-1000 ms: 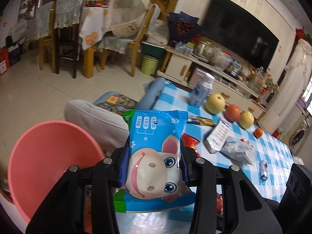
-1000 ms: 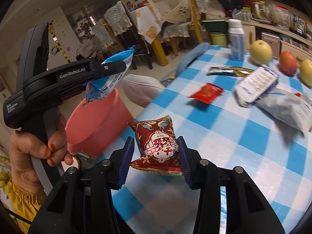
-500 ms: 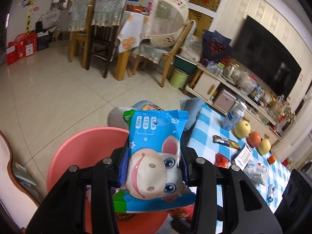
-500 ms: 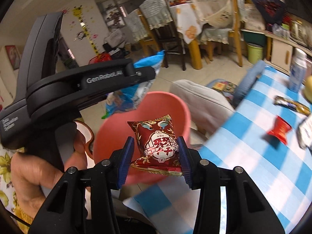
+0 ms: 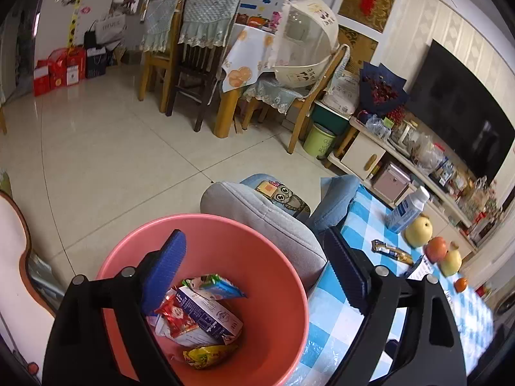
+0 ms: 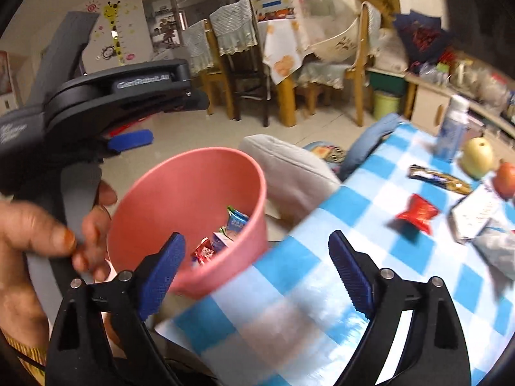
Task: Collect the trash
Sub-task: 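Open both grippers to drop the snack bags into the pink bucket, then move both grippers back over the table toward the remaining packets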
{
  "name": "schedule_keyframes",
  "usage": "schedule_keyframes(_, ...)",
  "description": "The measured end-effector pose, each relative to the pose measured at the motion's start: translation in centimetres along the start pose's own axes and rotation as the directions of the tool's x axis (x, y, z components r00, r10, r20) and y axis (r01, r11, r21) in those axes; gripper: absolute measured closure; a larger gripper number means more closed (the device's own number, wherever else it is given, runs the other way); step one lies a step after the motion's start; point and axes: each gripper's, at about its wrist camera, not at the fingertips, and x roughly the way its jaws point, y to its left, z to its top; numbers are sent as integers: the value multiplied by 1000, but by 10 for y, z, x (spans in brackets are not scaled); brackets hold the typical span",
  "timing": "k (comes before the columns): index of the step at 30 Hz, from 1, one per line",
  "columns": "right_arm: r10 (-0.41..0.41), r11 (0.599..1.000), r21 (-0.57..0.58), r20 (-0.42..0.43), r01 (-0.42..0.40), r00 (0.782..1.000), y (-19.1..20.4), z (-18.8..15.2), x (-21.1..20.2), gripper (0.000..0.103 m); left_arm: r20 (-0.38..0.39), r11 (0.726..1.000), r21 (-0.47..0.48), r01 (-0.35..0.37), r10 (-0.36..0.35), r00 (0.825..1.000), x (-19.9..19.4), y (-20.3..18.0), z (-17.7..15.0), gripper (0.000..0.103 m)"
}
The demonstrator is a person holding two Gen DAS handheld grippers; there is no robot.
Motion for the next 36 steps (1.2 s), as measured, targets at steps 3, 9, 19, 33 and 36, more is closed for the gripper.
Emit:
schedule_keyframes(3,-32,999,-4,0,32,999,-7,-13,-13,13,10,999,38,12,-13,1000,2,-10,-3,15)
schedule_keyframes(9,-67,998,-1,-17,67,998,-25,-39,-31,13,33,994,102,33,-36,999,0,-30,-8,15)
schedule_keyframes(19,-103,994,33,-17,103,995,-45,-69,-57,9,23,977,195,84,-90,996,5,-64,-23,15)
schedule_keyframes(33,-113,989,96,20,110,993,-77,-86,-85,9,-90,948,292,125,-103,991,25,-105,-47,15)
schedule_keyframes(36,-131,987,100,27,128,991,-89,-88,-92,9,-75,940,320,115,-96,993,25,-115,-53,15)
